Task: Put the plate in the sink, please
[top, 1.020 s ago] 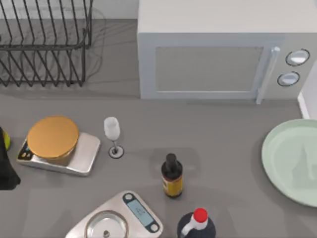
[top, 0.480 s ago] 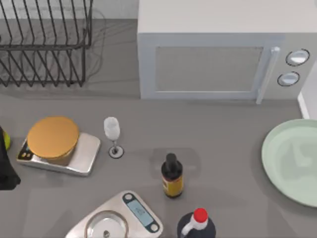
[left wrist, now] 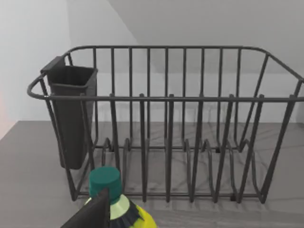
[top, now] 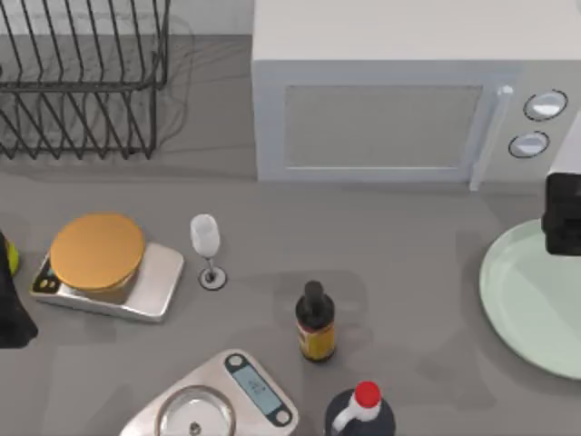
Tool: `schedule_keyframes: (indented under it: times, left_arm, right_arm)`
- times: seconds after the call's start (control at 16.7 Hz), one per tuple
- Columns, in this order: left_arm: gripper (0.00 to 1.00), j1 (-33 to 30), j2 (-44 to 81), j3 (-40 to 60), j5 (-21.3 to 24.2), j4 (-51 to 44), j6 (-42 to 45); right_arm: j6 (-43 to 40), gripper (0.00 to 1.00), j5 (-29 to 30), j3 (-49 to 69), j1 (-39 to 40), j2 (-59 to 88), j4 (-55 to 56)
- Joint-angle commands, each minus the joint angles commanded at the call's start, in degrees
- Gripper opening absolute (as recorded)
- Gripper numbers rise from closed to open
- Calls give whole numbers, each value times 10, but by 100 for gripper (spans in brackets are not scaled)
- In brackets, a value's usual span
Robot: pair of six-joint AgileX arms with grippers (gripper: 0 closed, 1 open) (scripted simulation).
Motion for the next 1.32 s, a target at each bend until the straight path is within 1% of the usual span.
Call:
schedule_keyframes:
  times: [0.3,0.48,0.6,1.02,1.14,1.32]
  left_arm:
    - [100,0,0,0,0,0,0]
    - [100,0,0,0,0,0,0]
    - [100,0,0,0,0,0,0]
    - [100,0,0,0,0,0,0]
    - [100,0,0,0,0,0,0]
    - [100,0,0,0,0,0,0]
  right_arm:
    - [50,100,0,172,48,247,-139]
    - [69,100,0,237,66,339,-192]
    - [76,100,0,260,73,370,-211]
    - [76,100,0,256,72,379,-204]
    - [77,100,0,235,73,393,-172]
    - [78,100,0,191,75,426,-88]
